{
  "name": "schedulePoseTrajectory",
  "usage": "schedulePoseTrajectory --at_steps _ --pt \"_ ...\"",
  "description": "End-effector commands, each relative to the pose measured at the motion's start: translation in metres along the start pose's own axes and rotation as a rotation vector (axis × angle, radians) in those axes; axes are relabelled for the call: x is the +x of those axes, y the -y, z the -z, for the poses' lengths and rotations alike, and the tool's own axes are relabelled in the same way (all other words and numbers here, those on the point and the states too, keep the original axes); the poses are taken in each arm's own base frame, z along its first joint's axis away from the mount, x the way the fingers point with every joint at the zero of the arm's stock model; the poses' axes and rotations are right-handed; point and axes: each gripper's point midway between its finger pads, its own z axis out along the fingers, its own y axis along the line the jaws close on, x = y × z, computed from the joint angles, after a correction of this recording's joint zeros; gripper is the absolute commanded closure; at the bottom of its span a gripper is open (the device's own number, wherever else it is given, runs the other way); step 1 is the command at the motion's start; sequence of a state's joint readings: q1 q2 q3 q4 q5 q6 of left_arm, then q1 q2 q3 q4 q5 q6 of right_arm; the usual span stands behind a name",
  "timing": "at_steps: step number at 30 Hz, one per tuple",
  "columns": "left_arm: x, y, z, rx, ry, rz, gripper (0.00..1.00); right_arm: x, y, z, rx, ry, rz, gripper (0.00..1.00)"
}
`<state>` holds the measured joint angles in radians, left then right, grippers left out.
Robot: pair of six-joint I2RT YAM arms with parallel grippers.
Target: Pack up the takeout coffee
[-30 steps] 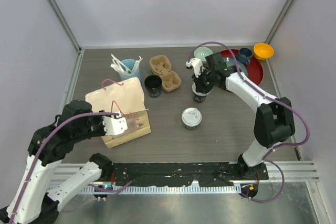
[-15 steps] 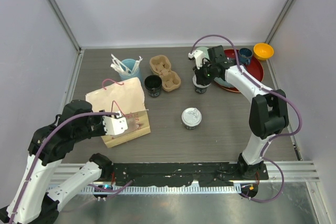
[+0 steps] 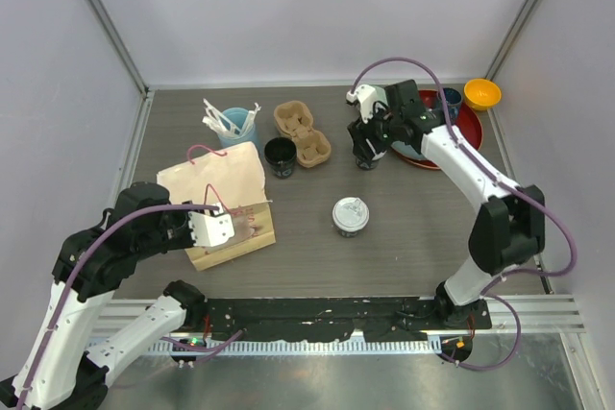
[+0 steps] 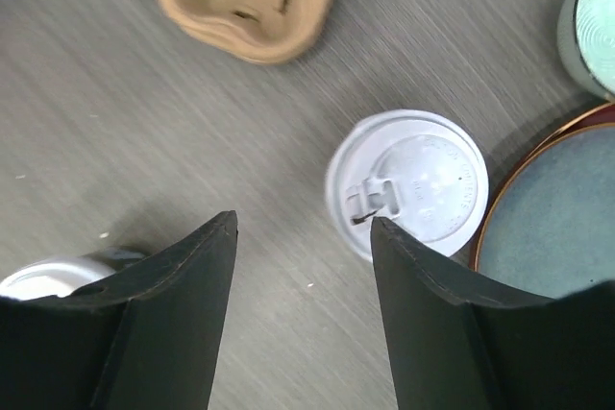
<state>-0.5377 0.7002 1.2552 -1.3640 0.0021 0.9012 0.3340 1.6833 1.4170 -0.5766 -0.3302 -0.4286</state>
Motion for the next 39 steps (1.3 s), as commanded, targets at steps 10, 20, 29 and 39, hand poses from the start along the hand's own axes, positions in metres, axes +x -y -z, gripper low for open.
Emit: schedulePoseTrajectory --at_steps 10,20,29,39 --pt "0.017 0.025 0.007 0.096 -0.063 0.015 1.0 0.035 -0.095 0.073 0.088 -0.023 -0.201 0.36" --pt "0.012 0.026 0.006 0.093 -0.036 0.033 1.0 0.075 -0.122 0.059 0.113 -0.145 -0.326 0.51" --pt "0.011 0.026 0.007 0.093 -0.028 0.031 1.0 0.087 -0.118 0.046 0.145 -0.181 -0.3 0.59" --pt "0.013 0.025 0.01 0.084 -0.038 0.029 1.0 0.092 -0.116 0.038 0.146 -0.215 -0.279 0.81"
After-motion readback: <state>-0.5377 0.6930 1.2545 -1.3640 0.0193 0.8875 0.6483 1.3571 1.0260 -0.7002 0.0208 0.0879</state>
